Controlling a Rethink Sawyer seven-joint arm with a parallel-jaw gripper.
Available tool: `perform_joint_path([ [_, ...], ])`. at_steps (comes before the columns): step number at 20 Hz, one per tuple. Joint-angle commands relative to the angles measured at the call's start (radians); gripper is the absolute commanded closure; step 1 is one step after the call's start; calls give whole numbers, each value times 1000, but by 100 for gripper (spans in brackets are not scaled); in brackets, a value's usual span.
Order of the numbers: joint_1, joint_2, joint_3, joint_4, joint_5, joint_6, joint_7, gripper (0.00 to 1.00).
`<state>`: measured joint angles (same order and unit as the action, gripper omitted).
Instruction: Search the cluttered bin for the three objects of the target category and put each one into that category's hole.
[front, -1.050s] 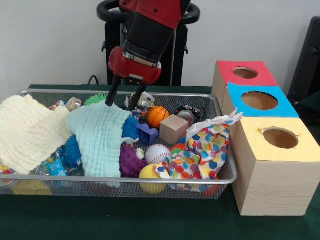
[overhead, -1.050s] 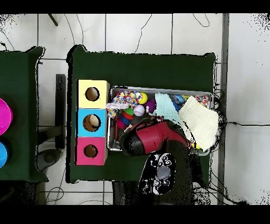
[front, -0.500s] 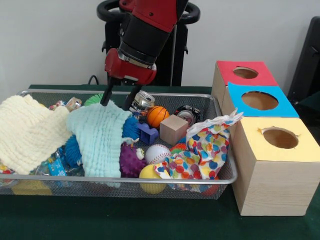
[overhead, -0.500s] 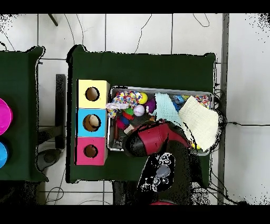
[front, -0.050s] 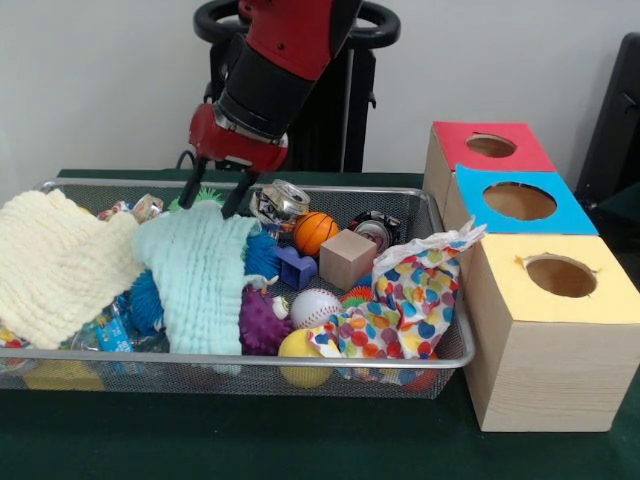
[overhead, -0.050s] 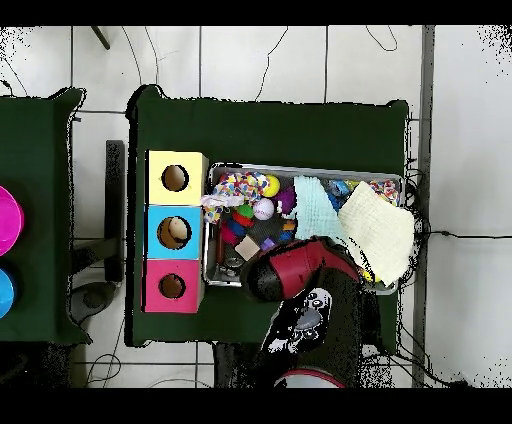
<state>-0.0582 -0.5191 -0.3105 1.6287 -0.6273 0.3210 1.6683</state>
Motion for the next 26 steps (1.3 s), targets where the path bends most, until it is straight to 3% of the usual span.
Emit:
perform_joint_path([
  [1,9,82,14,-17,-36,-109,148,0],
  [7,-43,44,119,69,-17,-199,103,0],
  [14,-53,21,156,93,-30,-285,86,0],
  [19,-53,20,160,89,-24,-255,71,0],
  [20,-48,22,156,85,-25,-246,68,100],
  [26,-41,25,152,74,-21,-200,53,100],
])
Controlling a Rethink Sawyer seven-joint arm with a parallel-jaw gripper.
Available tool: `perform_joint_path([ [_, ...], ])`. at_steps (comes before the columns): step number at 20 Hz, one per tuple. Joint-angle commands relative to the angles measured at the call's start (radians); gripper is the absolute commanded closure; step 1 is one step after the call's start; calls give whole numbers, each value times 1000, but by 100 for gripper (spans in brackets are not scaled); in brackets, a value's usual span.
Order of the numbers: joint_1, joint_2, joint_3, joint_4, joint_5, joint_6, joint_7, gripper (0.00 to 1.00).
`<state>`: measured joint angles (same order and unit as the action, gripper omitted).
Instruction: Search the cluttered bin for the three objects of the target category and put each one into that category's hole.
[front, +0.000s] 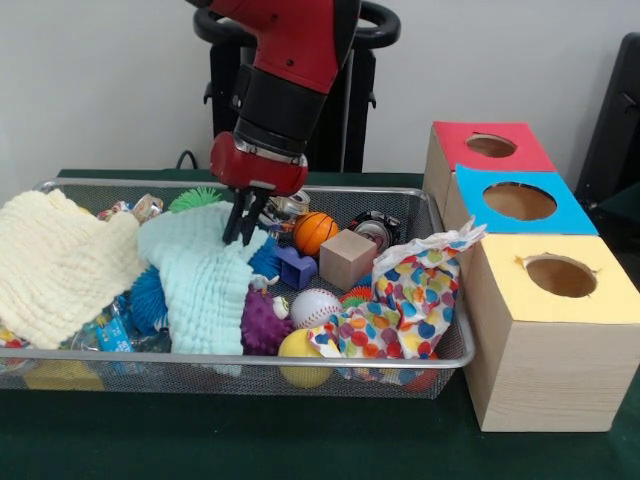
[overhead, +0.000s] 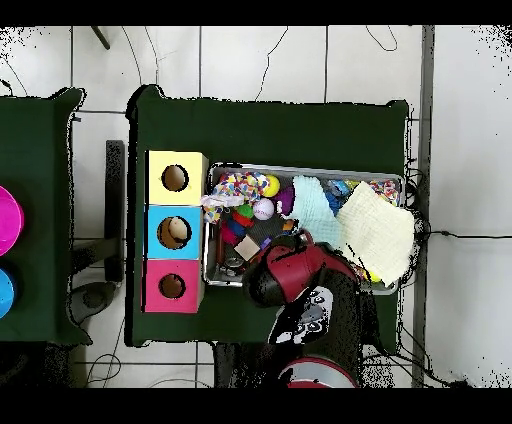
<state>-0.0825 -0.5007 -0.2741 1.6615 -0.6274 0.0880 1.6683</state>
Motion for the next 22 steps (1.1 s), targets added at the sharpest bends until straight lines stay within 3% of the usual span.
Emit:
perform_joint_path([
  [1,-15,8,112,39,-18,40,53,100],
  [6,-6,11,101,38,-15,52,57,100],
  [9,-41,-11,146,63,0,42,62,100],
  [13,-197,-79,359,178,18,52,26,100],
  [17,-329,-118,524,262,19,35,23,100],
  [20,-433,-124,658,319,9,20,18,100],
  [22,-469,-113,708,337,1,16,15,100],
])
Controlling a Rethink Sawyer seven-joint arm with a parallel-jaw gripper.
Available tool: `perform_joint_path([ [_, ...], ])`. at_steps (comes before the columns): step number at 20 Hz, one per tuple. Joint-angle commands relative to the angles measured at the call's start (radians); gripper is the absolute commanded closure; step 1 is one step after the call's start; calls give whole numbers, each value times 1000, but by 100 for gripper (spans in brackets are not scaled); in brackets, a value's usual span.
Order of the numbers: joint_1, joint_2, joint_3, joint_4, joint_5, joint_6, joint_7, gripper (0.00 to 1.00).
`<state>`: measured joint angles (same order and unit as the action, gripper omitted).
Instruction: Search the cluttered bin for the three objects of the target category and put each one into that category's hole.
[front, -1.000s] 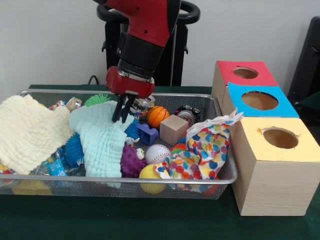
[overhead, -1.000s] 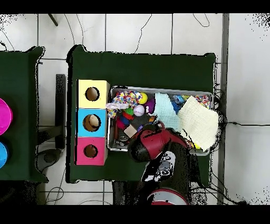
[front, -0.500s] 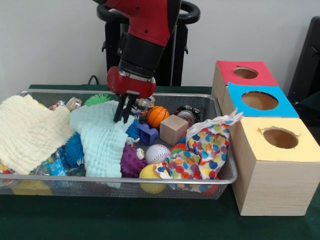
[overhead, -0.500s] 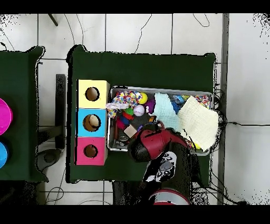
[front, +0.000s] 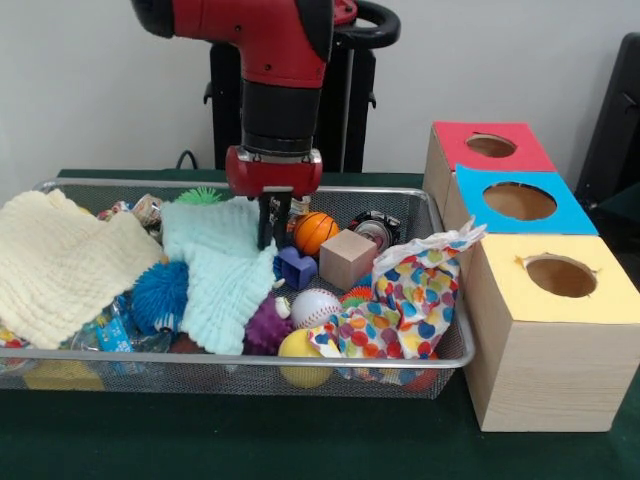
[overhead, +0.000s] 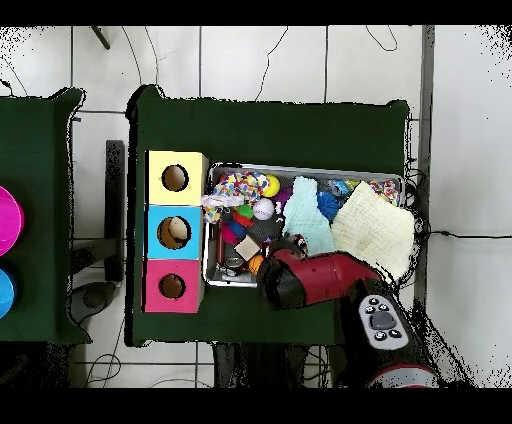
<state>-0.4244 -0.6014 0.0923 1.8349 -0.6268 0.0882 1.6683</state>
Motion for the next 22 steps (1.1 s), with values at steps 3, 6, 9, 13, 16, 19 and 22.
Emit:
perform_joint_path([
  [3,-183,7,421,192,-6,14,8,100],
  [6,-262,49,531,225,-14,9,-2,100],
  [9,-327,100,622,244,-23,7,-12,100],
  [13,-415,165,740,271,-23,37,-35,100],
  [16,-448,195,788,279,-32,44,-43,100],
  [19,-461,214,817,279,-42,66,-59,100],
  [22,-454,226,823,268,-42,90,-66,100],
])
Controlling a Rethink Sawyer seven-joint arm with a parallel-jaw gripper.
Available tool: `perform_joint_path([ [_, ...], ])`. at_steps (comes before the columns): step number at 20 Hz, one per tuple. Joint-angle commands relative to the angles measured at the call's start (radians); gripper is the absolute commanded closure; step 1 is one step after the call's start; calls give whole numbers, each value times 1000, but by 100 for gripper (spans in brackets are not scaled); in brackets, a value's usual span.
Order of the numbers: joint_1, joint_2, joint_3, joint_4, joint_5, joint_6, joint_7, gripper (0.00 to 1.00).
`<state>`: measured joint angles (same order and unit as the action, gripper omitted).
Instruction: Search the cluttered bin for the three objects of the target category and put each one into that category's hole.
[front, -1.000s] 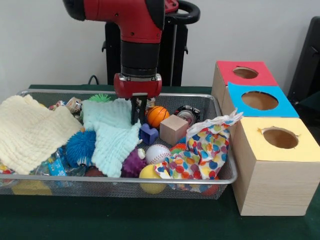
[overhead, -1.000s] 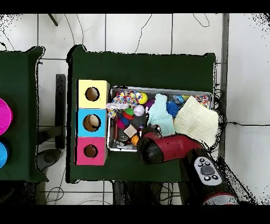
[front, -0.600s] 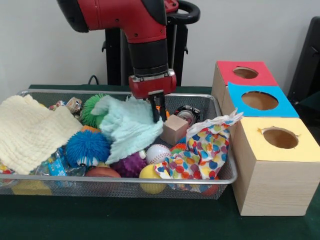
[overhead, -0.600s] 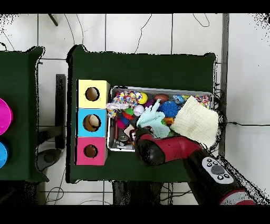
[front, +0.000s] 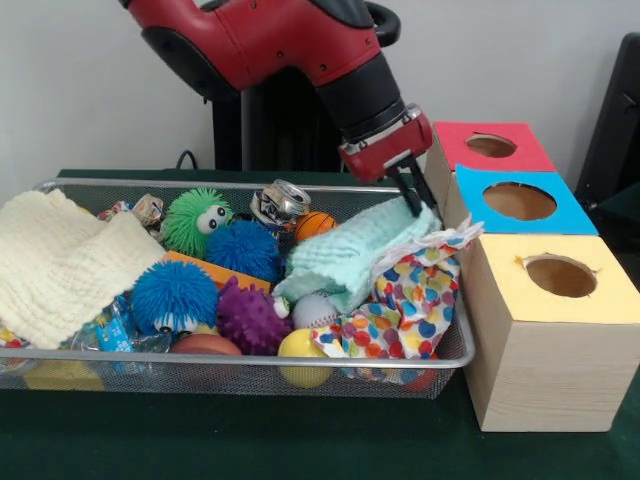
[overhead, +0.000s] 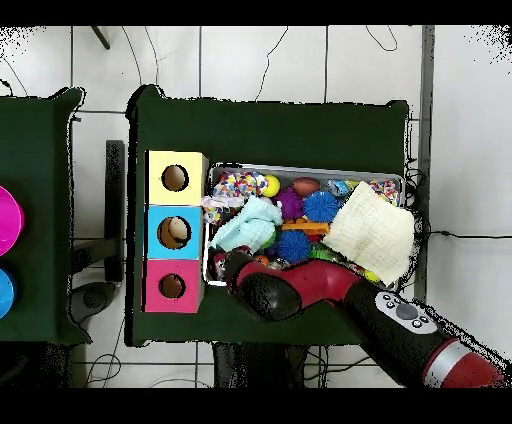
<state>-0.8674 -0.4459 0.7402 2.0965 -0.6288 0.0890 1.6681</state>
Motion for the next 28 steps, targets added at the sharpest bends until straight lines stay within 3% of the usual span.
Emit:
perform_joint_path([
  [1,11,61,151,-3,-46,92,-60,100],
  [5,101,37,47,-46,-72,123,-51,100],
  [12,330,5,-216,-175,-135,247,-35,100],
  [28,476,-26,-393,-240,-167,229,-5,100],
])
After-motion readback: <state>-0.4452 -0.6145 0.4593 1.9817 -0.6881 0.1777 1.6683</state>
